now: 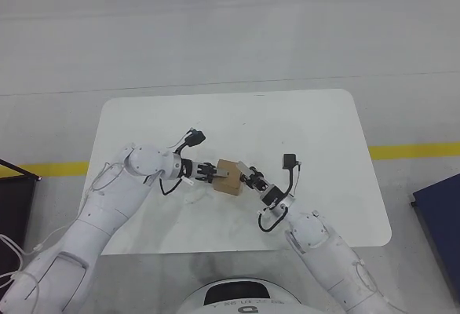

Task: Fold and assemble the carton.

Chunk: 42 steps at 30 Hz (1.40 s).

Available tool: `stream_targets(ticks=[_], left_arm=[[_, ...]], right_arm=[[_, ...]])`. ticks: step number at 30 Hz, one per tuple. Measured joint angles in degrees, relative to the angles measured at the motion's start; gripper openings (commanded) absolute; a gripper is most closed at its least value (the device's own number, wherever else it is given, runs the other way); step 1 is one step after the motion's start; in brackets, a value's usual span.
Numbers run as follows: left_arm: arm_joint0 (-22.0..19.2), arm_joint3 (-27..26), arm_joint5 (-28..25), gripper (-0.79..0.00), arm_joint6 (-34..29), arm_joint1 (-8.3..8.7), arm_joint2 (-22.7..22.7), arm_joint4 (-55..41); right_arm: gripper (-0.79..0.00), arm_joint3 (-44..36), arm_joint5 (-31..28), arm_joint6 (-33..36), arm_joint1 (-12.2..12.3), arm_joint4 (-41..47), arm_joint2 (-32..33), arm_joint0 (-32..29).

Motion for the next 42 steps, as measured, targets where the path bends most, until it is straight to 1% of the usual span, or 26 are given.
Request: stream_targets(ticks=[6, 17, 20, 24, 26, 34, 39, 42], left_arm=[[0.32, 0.11, -1.1, 0.0, -0.04, 0.22, -1.37, -2.35], [1.27, 0.25, -2.26, 0.0, 0.51, 0.62, -3.33, -5.17], [1.56, 1.14, -2.22, 0.0, 1.32, 0.76, -4.92, -8.2], [2.59, 2.34, -2.55, 0.0, 1.83, 0.83, -7.89, -16.52], [2.8, 2.98, -2.73, 0.0, 1.79, 0.87, -8.46, -18.08], [2.45, 6.01, -2.48, 0.0, 0.83, 0.32, -7.78, -20.72], [1.94, 7.42, -0.41, 0.0, -0.33, -0.24, -6.87, -22.91], [1.65, 7.76, -0.36, 0.0, -0.39, -0.47, -6.49, -23.24]], right_arm=[[0.0, -2.62, 0.03, -0.08, 0.17, -1.37, 0.01, -1.16], [0.0, -4.19, 2.63, -0.68, 0.12, -4.28, -0.96, -0.84], [0.0, -4.74, 3.08, -1.16, 0.12, -4.91, -1.0, -0.93], [0.0, -6.0, 3.77, -1.44, 0.2, -6.43, -1.16, -1.56], [0.0, -6.53, 4.49, -1.57, 0.2, -7.47, -1.56, -1.71], [0.0, -7.81, 9.74, -3.92, -0.04, -13.23, -3.31, -1.49], [0.0, -8.04, 10.7, -3.23, -0.25, -13.07, -4.62, -1.04], [0.0, -7.61, 10.46, -2.59, -0.35, -12.07, -5.0, -0.41]])
